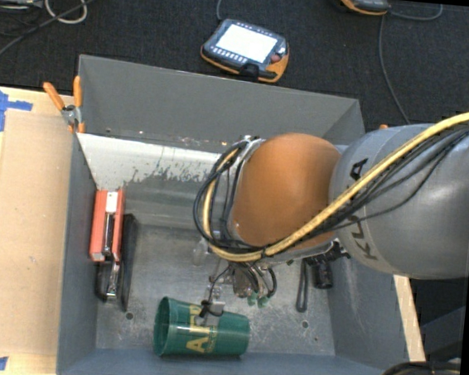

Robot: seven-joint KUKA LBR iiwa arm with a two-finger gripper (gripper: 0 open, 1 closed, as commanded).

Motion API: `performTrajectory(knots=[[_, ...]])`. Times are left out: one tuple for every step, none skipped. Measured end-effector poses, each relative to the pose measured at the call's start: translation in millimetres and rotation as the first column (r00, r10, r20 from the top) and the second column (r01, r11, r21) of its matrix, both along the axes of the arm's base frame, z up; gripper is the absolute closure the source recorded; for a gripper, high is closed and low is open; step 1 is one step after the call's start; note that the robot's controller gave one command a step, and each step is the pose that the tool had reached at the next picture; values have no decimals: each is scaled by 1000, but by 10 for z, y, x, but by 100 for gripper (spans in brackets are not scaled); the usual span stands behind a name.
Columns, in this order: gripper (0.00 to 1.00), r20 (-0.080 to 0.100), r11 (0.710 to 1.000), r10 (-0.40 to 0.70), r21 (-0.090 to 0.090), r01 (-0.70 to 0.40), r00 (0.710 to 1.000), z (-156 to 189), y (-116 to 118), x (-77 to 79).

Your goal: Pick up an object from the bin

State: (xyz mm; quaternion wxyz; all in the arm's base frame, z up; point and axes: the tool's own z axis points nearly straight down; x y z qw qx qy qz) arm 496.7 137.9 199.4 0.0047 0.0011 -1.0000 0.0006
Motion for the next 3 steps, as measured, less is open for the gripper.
performTrajectory(knots=[[0, 7, 1000, -5, 1, 5, 1000, 34, -11, 19], [0, 20, 993, 115, 4, -115, 993, -1299, -196, -203], [0, 21, 999, 49, 4, -49, 999, -498, -122, -256]])
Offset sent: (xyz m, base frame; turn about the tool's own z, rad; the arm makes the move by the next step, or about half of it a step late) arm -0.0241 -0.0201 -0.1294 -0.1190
